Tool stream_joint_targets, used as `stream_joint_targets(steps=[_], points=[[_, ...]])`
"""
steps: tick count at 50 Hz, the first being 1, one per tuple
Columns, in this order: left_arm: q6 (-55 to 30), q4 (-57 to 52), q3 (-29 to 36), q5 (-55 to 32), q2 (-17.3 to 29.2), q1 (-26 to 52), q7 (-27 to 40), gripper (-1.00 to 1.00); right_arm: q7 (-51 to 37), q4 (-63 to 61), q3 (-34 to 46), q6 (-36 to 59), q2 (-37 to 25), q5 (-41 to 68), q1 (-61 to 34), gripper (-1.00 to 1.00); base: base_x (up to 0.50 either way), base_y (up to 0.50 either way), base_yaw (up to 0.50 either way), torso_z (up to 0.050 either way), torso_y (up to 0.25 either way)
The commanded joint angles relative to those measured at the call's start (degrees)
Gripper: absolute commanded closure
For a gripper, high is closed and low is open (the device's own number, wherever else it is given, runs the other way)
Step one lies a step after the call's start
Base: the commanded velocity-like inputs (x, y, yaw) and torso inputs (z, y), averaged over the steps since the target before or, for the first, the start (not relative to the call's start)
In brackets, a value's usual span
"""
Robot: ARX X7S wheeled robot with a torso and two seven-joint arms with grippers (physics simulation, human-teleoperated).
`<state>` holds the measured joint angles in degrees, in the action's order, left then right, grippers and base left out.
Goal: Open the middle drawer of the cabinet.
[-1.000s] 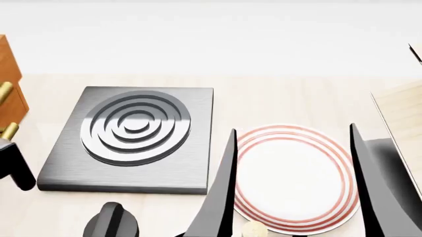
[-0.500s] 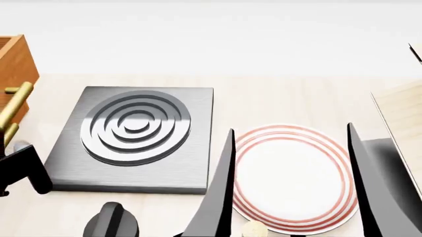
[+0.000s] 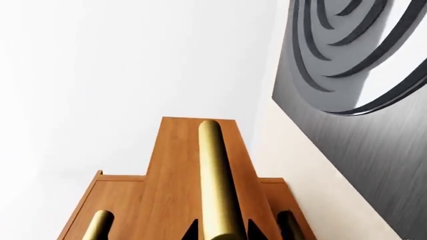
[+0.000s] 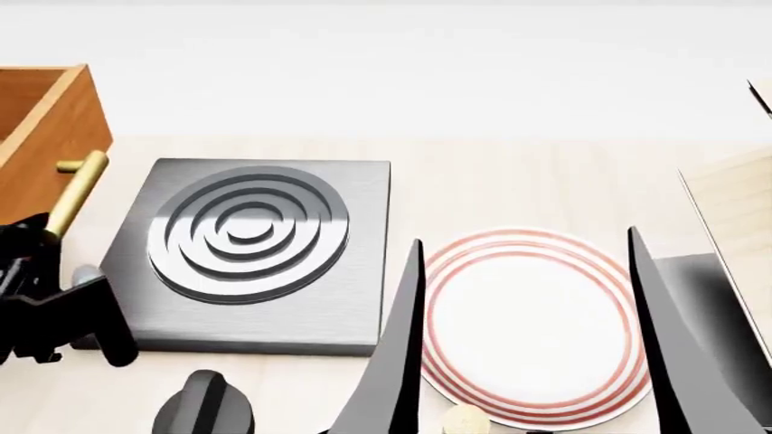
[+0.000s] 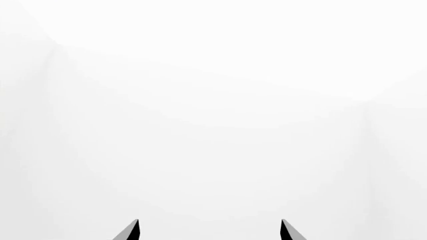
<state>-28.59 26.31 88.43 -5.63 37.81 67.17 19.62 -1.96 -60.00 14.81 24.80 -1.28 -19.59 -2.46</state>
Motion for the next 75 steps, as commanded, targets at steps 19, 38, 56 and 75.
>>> stream_joint_targets(steps=[19, 38, 56, 75], points=[[-1.2, -2.4, -3.3, 10.4, -4.8, 5.7, 0.4, 1.0, 1.6, 0.0, -1.1, 0.3, 1.3, -0.9, -0.5, -1.0, 0.01, 0.0, -0.01, 0.0, 0.0], [-1.0, -1.9, -3.4, 10.6, -4.9, 5.2, 0.7, -1.0, 1.6, 0.0, -0.9, 0.2, 1.3, -0.9, -0.3, -1.0, 0.02, 0.0, -0.01, 0.0, 0.0], [-0.7, -3.1, -1.0, 9.3, -4.0, 2.9, -4.2, -1.0, 1.5, 0.0, -1.0, -0.2, 1.3, -0.8, -0.1, -1.0, 0.0, 0.0, 0.0, 0.0, 0.0], [0.4, -5.3, -7.5, -2.2, -2.8, -1.2, -9.1, -1.0, 1.5, 0.0, -1.0, -0.3, 1.3, -0.8, 0.0, -1.0, 0.0, 0.0, 0.0, 0.0, 0.0]])
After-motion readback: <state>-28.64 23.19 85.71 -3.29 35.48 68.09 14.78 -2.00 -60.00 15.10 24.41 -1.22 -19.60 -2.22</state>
